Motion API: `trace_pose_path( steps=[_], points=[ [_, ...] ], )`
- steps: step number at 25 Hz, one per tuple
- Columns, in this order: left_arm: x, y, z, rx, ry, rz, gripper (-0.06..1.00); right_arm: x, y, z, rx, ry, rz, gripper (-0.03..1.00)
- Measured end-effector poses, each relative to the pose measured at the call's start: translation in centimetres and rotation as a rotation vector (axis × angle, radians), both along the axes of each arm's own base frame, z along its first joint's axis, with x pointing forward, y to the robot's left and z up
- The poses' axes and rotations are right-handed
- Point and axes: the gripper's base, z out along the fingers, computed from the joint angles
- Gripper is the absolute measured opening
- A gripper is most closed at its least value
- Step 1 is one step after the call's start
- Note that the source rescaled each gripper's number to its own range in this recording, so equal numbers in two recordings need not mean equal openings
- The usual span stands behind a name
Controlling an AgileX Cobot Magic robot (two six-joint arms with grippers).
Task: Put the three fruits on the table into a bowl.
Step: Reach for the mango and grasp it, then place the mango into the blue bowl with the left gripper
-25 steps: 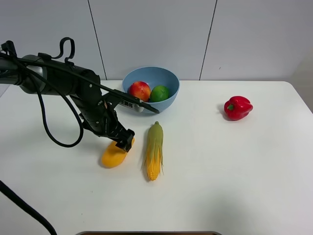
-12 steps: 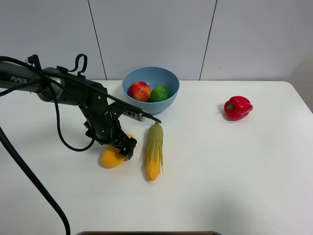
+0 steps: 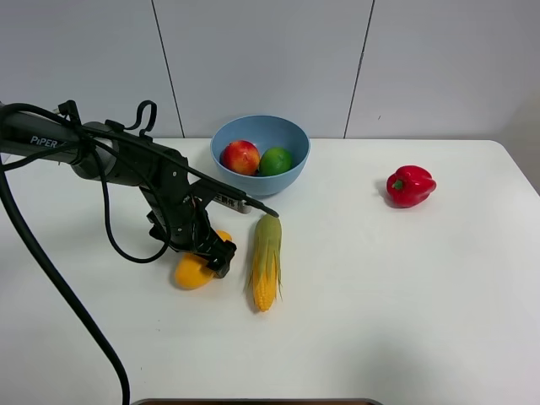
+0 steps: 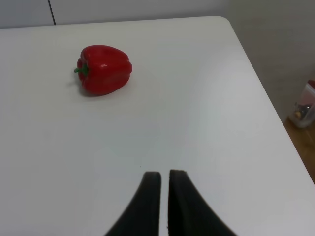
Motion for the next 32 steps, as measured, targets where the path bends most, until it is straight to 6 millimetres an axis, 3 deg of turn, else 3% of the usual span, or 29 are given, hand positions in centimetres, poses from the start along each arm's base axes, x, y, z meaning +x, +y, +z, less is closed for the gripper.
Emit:
trace_pose_path(
  steps=[2,4,5,7,18,21,27,32],
  points=[
    [0.0,0.0,0.0,0.003,-0.004,-0.005,0.79,0.0,0.0,0.0,0.000,0.000,0.000,0.00],
    [0.1,0.0,0.0,0.001,-0.009,-0.003,0.32,0.0,0.0,0.0,0.000,0.000,0.000,0.00],
    [0.1,0.0,0.0,0.001,-0.010,0.000,0.00,0.0,0.0,0.0,0.000,0.000,0.000,0.00],
    [0.1,0.0,0.0,-0.001,-0.008,0.008,0.04,0.0,0.0,0.0,0.000,0.000,0.000,0.00],
    [0.0,0.0,0.0,0.004,-0.001,0.007,0.04,0.0,0.0,0.0,0.000,0.000,0.000,0.00],
    [-0.2,0.2,0.9,0.006,0.008,0.012,0.04,0.0,0.0,0.0,0.000,0.000,0.000,0.00],
    [-0.5,0.4,7.7,-0.094,-0.127,0.036,0.04,0.0,0.0,0.0,0.000,0.000,0.000,0.00],
    [-1.1,0.8,12.0,-0.164,-0.229,0.037,0.04,0.0,0.0,0.0,0.000,0.000,0.000,0.00]
  ],
)
